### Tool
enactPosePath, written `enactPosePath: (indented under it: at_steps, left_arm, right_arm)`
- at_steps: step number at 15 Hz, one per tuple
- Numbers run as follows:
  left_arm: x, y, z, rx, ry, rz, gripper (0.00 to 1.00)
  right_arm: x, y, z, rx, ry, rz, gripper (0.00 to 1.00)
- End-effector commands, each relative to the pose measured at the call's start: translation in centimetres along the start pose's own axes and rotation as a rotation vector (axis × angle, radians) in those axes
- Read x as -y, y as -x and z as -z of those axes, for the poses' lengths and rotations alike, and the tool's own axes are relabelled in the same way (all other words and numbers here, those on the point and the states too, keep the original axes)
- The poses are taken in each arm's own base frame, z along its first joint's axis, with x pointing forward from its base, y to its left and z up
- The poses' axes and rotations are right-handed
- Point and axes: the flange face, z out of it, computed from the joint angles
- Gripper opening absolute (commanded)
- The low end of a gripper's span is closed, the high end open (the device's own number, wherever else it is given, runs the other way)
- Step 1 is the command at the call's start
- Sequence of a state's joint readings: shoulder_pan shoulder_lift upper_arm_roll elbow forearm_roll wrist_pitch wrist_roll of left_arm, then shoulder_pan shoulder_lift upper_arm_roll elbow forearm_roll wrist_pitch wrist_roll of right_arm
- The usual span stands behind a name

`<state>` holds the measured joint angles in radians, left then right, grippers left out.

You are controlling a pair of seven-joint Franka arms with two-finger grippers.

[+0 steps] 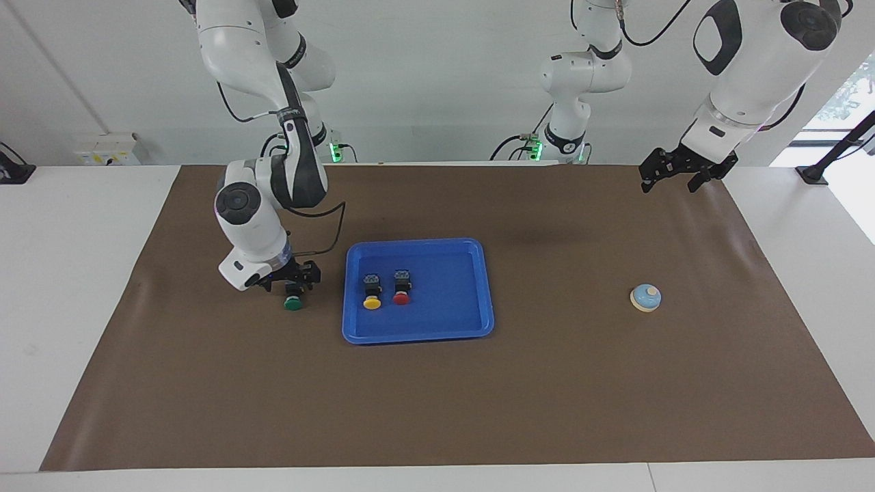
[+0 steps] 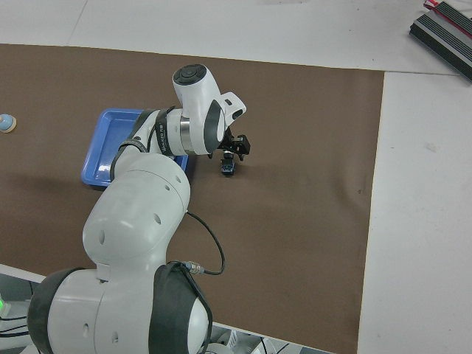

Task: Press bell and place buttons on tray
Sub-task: 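Grasp the green-capped button with the right gripper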

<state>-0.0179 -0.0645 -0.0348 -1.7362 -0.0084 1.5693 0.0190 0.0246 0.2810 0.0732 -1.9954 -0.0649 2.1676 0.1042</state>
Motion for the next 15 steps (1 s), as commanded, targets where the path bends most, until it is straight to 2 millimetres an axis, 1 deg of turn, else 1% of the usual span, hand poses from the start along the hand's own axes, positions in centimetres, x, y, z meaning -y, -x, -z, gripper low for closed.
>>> enactPosePath:
  at_steps: [1, 3, 4, 5, 6, 7, 8, 9, 11, 12, 13, 14, 15]
  left_arm:
    - [0.2, 0.5, 0.5, 0.007, -0.008, 0.012, 1.0]
    - [0.2, 0.5, 0.5, 0.007, -0.008, 0.012, 1.0]
    - [0.2, 0.4, 0.5, 0.008, -0.008, 0.012, 1.0]
    - [0.2, 0.5, 0.5, 0.008, -0.008, 0.013, 1.0]
    - [0.2, 0.5, 0.5, 0.007, -0.008, 0.012, 1.0]
    - [0.1, 0.4, 0.5, 0.01, -0.008, 0.01, 1.0]
    - [0.2, 0.4, 0.5, 0.008, -0.008, 0.013, 1.0]
    - [0.2, 0.5, 0.5, 0.008, -0.008, 0.013, 1.0]
    - [0.2, 0.4, 0.5, 0.01, -0.008, 0.012, 1.0]
    - [0.2, 0.5, 0.5, 0.008, -0.008, 0.012, 1.0]
    - [0.2, 0.5, 0.5, 0.007, -0.008, 0.013, 1.0]
    - [0.1, 0.4, 0.5, 0.007, -0.009, 0.012, 1.0]
    - [0.1, 0.4, 0.5, 0.008, -0.008, 0.012, 1.0]
  right_arm:
    - [-1.1, 1.5, -0.7, -0.032, 0.004, 0.006, 1.0]
    - [-1.1, 1.9, -1.2, -0.038, 0.003, 0.014, 0.98]
    - [-1.1, 2.0, -1.3, -0.037, 0.003, 0.026, 0.93]
    - [-1.1, 1.9, -1.2, -0.038, 0.003, 0.026, 0.85]
    - [-1.0, 1.9, -1.2, -0.037, 0.003, 0.026, 0.71]
    - [-0.9, 2.0, -1.2, -0.037, 0.002, 0.024, 0.5]
    - [-0.7, 2.0, -1.2, -0.037, 0.002, 0.024, 0.27]
    - [-0.4, 2.0, -1.1, -0.037, 0.002, 0.025, 0.0]
    - [0.3, 1.7, -0.7, -0.046, -0.009, 0.029, 0.0]
    - [1.8, 1.0, 0.7, -0.068, -0.011, 0.057, 0.0]
    - [4.4, 0.2, 2.6, -0.088, -0.014, 0.096, 0.0]
    - [5.9, -0.5, 4.6, -0.081, -0.023, 0.105, 0.0]
    - [7.9, -1.3, 6.6, -0.077, -0.048, 0.094, 0.0]
